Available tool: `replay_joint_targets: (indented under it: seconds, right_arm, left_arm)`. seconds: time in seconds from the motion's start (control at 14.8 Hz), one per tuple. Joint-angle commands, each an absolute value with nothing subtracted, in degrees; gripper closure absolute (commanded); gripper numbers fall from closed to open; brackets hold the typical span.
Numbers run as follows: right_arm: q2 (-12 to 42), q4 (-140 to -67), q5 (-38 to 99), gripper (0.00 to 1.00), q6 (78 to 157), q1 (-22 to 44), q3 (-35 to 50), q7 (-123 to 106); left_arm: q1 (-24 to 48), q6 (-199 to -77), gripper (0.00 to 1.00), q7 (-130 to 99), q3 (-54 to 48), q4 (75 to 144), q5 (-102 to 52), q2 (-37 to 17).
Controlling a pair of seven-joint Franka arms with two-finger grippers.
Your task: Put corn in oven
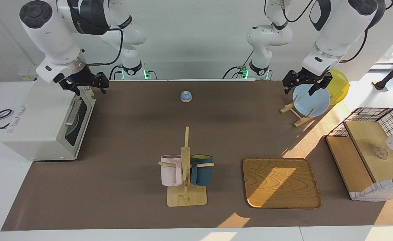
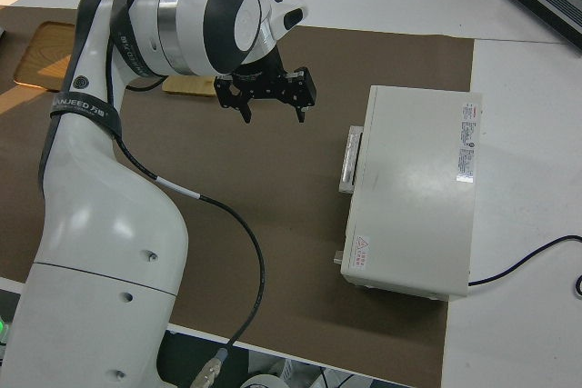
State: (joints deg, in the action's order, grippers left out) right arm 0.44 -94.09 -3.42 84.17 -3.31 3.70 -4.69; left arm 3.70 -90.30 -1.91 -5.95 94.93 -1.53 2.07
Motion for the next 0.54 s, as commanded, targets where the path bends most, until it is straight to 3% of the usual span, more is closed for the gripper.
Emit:
replay_joint_targets:
  seconds: [0.0, 0.47]
  right_arm:
    - [0.7, -93.9, -2.0, 0.0, 85.2, -4.3, 3.3, -4.3]
    - [0.7, -93.6, -2.0, 0.0, 85.4, -3.9, 2.2, -4.3]
  left_arm:
    - [3.2, -90.5, 0.0, -1.6, -6.4, 96.0, -0.6, 3.2]
    - [3.2, -90.5, 0.0, -1.6, -6.4, 96.0, -0.6, 3.2]
